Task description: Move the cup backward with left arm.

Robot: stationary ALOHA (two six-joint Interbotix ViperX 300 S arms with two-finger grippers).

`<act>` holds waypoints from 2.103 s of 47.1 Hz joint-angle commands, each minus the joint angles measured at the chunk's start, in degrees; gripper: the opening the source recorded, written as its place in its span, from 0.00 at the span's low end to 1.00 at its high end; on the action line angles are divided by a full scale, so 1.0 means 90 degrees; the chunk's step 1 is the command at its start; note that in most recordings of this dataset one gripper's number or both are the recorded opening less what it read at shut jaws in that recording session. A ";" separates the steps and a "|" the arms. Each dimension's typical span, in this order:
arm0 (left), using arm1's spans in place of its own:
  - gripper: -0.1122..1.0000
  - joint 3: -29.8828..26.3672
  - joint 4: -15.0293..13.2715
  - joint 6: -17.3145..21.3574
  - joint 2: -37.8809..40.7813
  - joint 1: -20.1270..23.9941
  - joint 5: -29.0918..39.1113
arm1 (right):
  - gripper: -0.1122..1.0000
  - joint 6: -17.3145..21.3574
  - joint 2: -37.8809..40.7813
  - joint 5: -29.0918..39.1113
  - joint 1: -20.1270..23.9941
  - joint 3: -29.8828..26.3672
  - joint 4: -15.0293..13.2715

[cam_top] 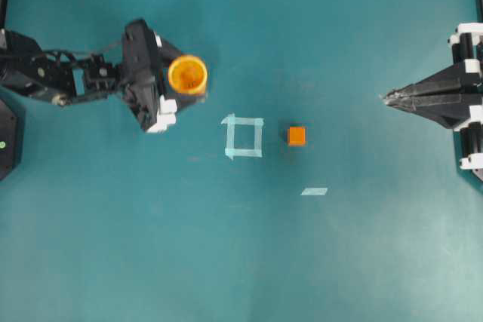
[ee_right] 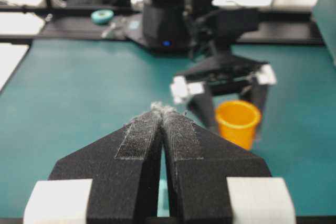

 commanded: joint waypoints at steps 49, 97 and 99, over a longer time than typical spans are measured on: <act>0.72 -0.1377 0.0010 0.0020 0.0420 0.2393 0.1113 | 0.10 0.0000 0.0010 -0.0020 0.0010 -0.0215 0.0010; 0.72 -0.1455 0.0020 0.0029 0.0459 0.2568 0.1113 | 0.10 0.0000 0.0010 0.0029 0.0000 -0.0225 0.0010; 0.72 -0.1455 0.0020 0.0020 0.0459 0.2568 0.1113 | 0.10 0.0000 0.0010 0.0029 0.0010 -0.0225 0.0010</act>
